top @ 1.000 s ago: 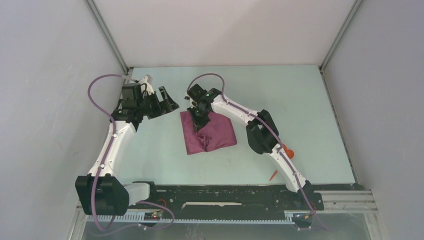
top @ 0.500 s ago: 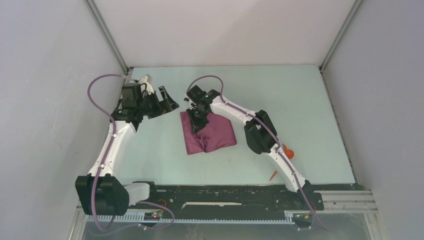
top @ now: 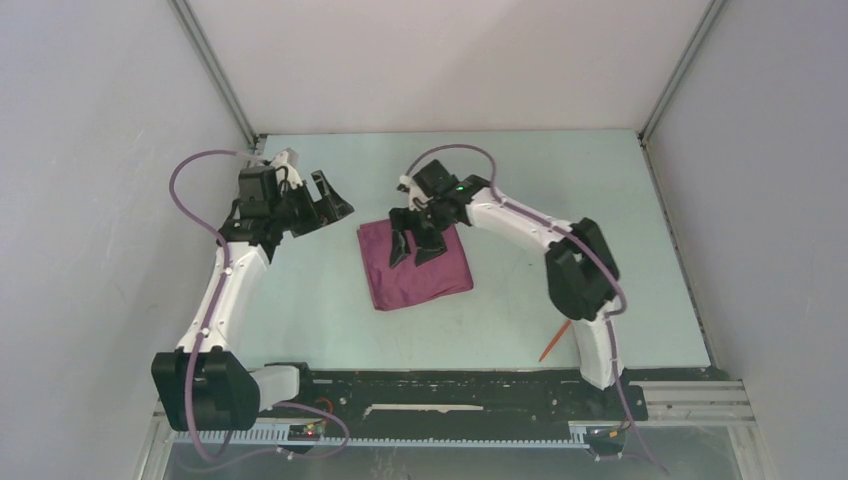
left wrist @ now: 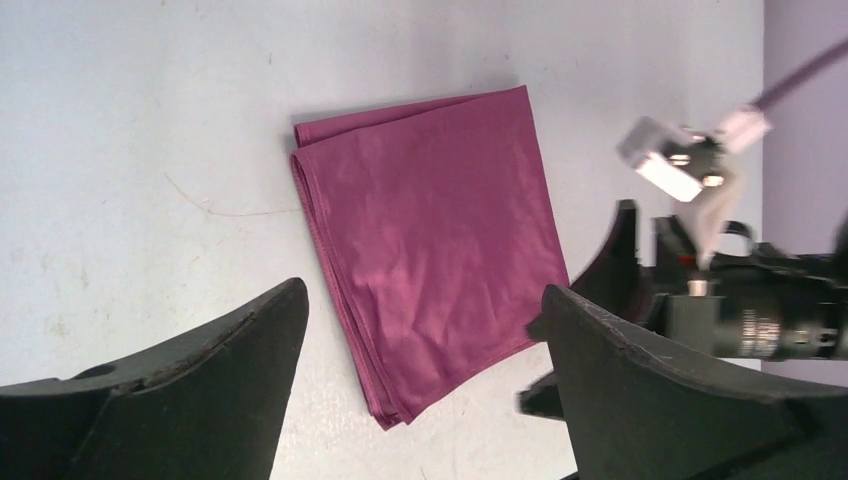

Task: Fold the napkin into a case and place the utensils inside
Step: Fold the rectangle-folded napkin at the center of the board, then smooth out the square-folded napkin at the center of the board.

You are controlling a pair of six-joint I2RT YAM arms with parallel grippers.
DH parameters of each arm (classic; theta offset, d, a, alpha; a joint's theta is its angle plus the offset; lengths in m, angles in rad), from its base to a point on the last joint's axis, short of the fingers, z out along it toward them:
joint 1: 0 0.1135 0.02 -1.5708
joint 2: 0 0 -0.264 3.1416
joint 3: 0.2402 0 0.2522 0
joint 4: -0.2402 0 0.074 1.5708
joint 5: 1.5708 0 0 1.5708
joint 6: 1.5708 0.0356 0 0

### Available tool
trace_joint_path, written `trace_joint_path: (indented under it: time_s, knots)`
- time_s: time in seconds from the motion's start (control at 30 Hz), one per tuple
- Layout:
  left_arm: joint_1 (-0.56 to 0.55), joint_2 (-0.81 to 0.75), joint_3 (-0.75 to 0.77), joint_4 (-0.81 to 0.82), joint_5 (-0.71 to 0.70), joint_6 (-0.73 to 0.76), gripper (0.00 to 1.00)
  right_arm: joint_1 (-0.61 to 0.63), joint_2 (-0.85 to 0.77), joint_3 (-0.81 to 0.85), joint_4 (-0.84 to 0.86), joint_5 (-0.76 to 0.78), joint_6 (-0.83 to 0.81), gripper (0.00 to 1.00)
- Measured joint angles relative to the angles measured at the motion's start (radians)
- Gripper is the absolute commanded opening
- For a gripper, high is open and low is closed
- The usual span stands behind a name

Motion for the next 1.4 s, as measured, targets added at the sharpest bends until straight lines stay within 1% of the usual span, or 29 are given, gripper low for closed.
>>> trace_joint_path:
  time_s: [0.07,0.1,0.13,0.2,0.23,0.33,0.4,0.43,0.53,0.7,0.8,0.87,0.97,1.03,1.17,1.2,1.23,1.4]
  knots:
    - [0.003,0.001,-0.011,0.02,0.016,-0.012,0.94,-0.035,-0.093,-0.109,0.053,-0.008,-0.001,0.79]
    - [0.003,0.006,-0.017,0.025,0.025,-0.019,0.92,-0.049,-0.127,-0.156,0.079,-0.008,0.0,0.79]
    - [0.003,0.019,-0.023,0.032,0.046,-0.029,0.88,-0.061,-0.153,-0.199,0.109,-0.007,0.002,0.79]
    - [0.003,0.072,-0.026,0.051,0.087,-0.047,0.73,-0.093,-0.206,-0.315,0.176,-0.006,0.011,0.78]
    - [0.003,0.114,-0.023,0.06,0.108,-0.054,0.68,-0.108,-0.228,-0.372,0.201,-0.003,0.016,0.78]
    - [0.003,0.268,0.001,0.058,0.132,-0.065,0.58,-0.135,-0.275,-0.493,0.229,0.027,0.026,0.77]
    - [0.003,0.369,0.025,0.033,0.117,-0.062,0.52,-0.146,-0.31,-0.56,0.245,0.054,0.026,0.73]
    - [0.003,0.399,0.034,0.023,0.112,-0.063,0.5,-0.152,-0.331,-0.589,0.252,0.061,0.026,0.72]
    - [0.003,0.48,0.07,-0.009,0.087,-0.061,0.51,-0.178,-0.402,-0.669,0.278,0.06,0.026,0.73]
    - [-0.002,0.549,0.103,-0.016,0.041,-0.062,0.42,-0.238,-0.512,-0.772,0.315,0.061,0.021,0.72]
    - [-0.016,0.597,0.137,-0.024,0.015,-0.061,0.41,-0.279,-0.555,-0.821,0.341,0.048,0.017,0.72]
    - [-0.03,0.631,0.166,-0.023,0.008,-0.061,0.41,-0.304,-0.571,-0.854,0.365,0.036,0.013,0.72]
    - [-0.048,0.677,0.203,-0.016,-0.001,-0.061,0.38,-0.33,-0.581,-0.895,0.385,0.023,0.008,0.72]
    - [-0.053,0.702,0.217,-0.01,-0.007,-0.061,0.33,-0.338,-0.581,-0.912,0.396,0.016,0.006,0.71]
    - [-0.053,0.733,0.23,-0.01,-0.014,-0.06,0.26,-0.341,-0.581,-0.934,0.418,-0.001,0.005,0.71]
    - [-0.053,0.737,0.23,-0.01,-0.016,-0.06,0.2,-0.341,-0.581,-0.937,0.423,-0.004,0.005,0.71]
    - [-0.053,0.741,0.23,-0.01,-0.017,-0.06,0.17,-0.341,-0.581,-0.939,0.429,-0.008,0.005,0.71]
    - [-0.053,0.756,0.256,-0.015,-0.019,-0.06,0.15,-0.341,-0.577,-0.943,0.466,-0.029,0.006,0.7]
